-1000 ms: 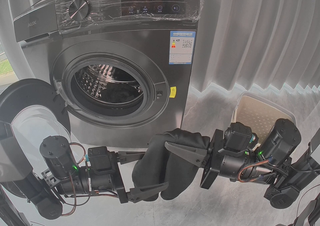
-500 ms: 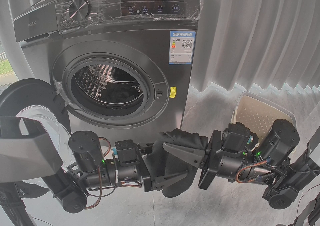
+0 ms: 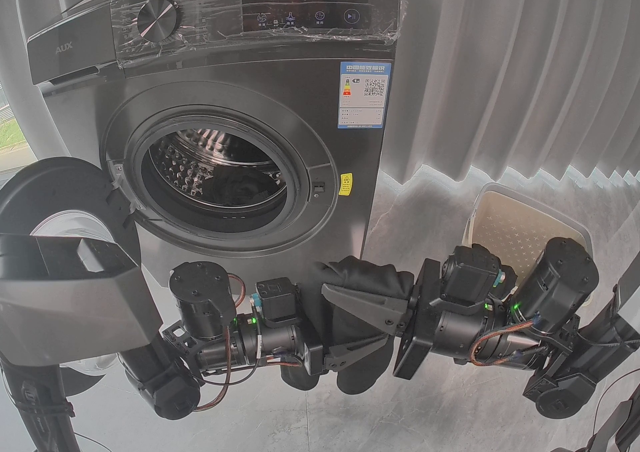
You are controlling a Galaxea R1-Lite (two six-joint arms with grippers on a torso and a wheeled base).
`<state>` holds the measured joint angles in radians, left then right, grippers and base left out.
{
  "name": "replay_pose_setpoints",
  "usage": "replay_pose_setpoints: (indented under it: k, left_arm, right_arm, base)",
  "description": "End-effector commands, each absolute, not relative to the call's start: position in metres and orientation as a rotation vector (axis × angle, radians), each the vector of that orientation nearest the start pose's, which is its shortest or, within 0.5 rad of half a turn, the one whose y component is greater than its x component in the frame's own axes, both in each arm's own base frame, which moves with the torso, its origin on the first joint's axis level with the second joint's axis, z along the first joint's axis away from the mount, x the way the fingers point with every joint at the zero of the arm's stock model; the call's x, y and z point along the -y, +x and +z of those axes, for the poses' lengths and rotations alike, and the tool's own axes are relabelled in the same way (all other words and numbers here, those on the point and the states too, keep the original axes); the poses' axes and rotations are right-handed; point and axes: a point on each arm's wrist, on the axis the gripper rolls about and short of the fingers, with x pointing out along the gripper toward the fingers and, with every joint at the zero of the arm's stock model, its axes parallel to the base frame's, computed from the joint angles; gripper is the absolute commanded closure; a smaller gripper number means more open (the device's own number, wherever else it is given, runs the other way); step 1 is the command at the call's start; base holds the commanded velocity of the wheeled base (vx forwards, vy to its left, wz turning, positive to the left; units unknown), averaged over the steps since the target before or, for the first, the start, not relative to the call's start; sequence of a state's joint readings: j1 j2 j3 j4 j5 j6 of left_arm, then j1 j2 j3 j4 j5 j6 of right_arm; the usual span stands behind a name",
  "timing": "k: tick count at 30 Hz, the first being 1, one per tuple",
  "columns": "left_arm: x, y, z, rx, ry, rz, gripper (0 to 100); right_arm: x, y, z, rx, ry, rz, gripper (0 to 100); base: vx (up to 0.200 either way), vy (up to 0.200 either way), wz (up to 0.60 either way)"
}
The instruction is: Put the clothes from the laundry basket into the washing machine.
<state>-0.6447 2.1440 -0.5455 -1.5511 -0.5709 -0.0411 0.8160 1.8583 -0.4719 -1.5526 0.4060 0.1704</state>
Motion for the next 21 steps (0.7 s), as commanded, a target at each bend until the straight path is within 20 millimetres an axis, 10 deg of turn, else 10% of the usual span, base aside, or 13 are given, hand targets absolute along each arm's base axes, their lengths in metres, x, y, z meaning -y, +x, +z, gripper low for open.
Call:
replay_pose_setpoints:
  k: [1, 14, 15, 21]
  left_arm:
    - [0.2100, 0.2593, 0.0633, -0.096, -0.029, -1.214, 0]
    - [0.2097, 0.2597, 0.0629, -0.095, -0.028, -1.213, 0]
    - [0.2097, 0.2597, 0.0629, -0.096, -0.030, -1.213, 100]
    - [0.2055, 0.2583, 0.0609, -0.112, -0.029, -1.206, 100]
  right_arm:
    - [-0.2178, 0.1944, 0.1495, 0.085, 0.187, 1.228, 100]
    - [-0.2169, 0.1974, 0.1549, 0.109, 0.193, 1.219, 100]
    - [-0.2171, 0.1976, 0.1552, 0.110, 0.193, 1.219, 100]
    - [-0.2146, 0.2002, 0.1560, 0.115, 0.193, 1.207, 100]
  base:
    - [0.000, 0.000, 0.00]
    - [0.000, 0.000, 0.00]
    - [0.000, 0.000, 0.00]
    - [0.000, 0.000, 0.00]
